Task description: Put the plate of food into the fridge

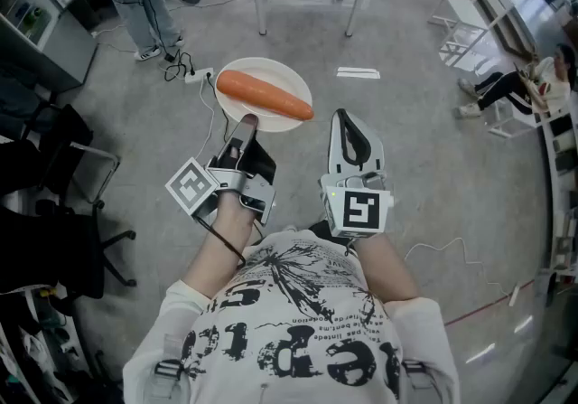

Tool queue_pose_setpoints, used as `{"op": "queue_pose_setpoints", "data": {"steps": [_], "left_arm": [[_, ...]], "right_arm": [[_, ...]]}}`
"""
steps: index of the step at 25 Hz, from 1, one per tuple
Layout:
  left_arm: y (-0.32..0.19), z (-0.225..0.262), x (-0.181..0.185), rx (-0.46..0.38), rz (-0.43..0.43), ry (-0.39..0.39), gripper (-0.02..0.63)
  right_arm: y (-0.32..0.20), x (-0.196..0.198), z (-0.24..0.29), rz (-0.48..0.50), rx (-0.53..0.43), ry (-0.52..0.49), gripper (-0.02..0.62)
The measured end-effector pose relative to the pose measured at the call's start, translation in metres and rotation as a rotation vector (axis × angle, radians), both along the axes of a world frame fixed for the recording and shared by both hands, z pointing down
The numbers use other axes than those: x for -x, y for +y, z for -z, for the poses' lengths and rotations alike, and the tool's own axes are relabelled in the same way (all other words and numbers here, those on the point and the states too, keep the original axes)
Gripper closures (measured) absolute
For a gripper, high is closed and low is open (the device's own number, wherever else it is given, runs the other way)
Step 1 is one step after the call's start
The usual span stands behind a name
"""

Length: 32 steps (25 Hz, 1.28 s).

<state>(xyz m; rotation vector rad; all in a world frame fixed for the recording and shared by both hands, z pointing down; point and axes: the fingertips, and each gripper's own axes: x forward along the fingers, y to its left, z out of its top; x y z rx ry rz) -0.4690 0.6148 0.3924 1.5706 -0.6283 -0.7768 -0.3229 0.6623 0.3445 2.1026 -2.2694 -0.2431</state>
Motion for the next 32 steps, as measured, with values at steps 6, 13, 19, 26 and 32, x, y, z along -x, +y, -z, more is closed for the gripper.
{"op": "queue_pose_setpoints", "data": {"steps": [6,13,19,26,32], "left_arm": [[0.000,-0.002,0.001,0.015,-0.001,0.012,0.580],[0.000,-0.001,-0.001,0.017,-0.012,0.022,0.578],[0.001,-0.002,-0.001,0.021,-0.022,0.029,0.578],[0.001,-0.006,-0.005,0.038,-0.029,0.033,0.578],[0.000,-0.008,-0.007,0.036,-0.024,0.024,0.578]], "right_arm": [[0.000,0.005,0.009,0.011,-0.049,0.012,0.594],[-0.001,0.004,0.005,0.010,-0.031,-0.004,0.594],[0.001,-0.003,-0.007,-0.023,0.019,-0.042,0.594],[0.003,-0.010,-0.015,-0.033,0.047,-0.060,0.594],[-0.001,-0.012,-0.025,-0.035,0.086,-0.048,0.594]]}}
